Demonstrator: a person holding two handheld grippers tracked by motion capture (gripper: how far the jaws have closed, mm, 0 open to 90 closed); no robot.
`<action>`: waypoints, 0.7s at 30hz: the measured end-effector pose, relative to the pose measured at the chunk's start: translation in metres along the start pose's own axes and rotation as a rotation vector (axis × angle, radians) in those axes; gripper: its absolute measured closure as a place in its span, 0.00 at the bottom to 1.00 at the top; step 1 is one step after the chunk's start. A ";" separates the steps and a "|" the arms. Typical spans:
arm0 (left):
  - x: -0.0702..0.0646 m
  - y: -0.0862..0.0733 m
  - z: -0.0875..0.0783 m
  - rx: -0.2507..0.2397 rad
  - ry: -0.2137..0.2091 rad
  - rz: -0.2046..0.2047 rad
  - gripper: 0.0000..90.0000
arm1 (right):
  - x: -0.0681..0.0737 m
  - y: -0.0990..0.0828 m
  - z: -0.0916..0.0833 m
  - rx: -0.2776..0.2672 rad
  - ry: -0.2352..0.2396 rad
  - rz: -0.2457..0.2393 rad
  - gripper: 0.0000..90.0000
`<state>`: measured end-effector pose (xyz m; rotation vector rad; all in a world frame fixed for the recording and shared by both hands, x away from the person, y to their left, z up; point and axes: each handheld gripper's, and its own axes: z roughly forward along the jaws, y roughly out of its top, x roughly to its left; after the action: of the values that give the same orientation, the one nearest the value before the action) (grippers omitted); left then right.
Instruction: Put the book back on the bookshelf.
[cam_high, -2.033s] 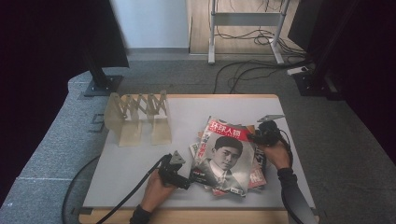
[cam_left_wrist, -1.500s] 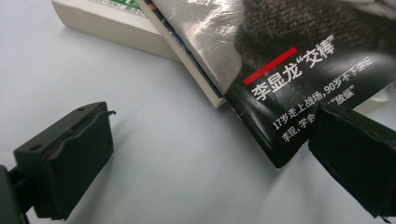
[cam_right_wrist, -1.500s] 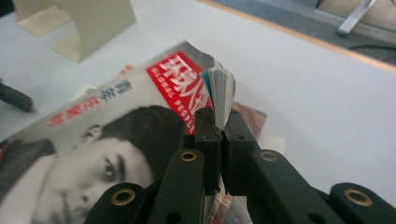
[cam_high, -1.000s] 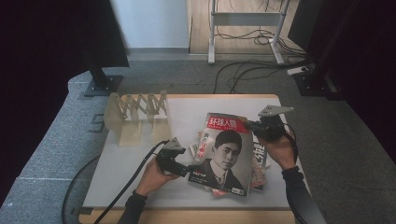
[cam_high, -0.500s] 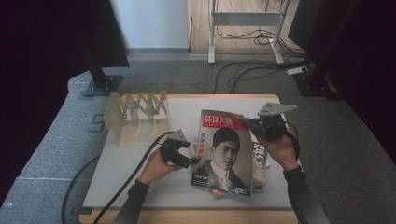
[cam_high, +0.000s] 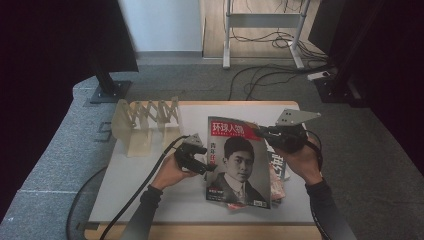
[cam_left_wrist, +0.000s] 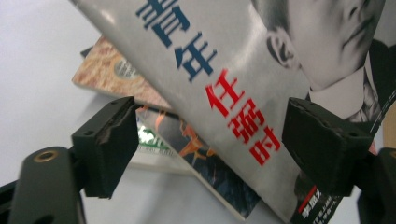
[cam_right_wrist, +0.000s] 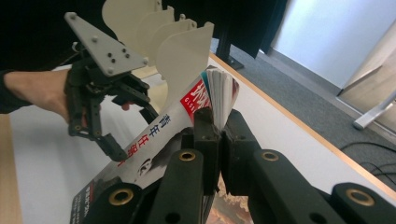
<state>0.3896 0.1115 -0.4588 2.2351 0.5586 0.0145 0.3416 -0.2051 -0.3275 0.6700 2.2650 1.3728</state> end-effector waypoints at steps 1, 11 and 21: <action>0.001 0.000 -0.001 -0.013 -0.018 -0.002 0.23 | 0.001 0.001 0.000 -0.001 0.005 -0.002 0.94; -0.002 0.004 -0.020 -0.076 -0.085 0.012 0.33 | 0.004 0.006 0.000 -0.009 0.021 -0.021 0.94; -0.018 0.020 -0.045 -0.099 -0.038 0.074 0.41 | 0.006 0.011 0.000 -0.006 0.017 -0.024 0.94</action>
<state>0.3720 0.1252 -0.4115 2.1545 0.4445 0.0369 0.3394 -0.1973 -0.3182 0.6299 2.2732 1.3788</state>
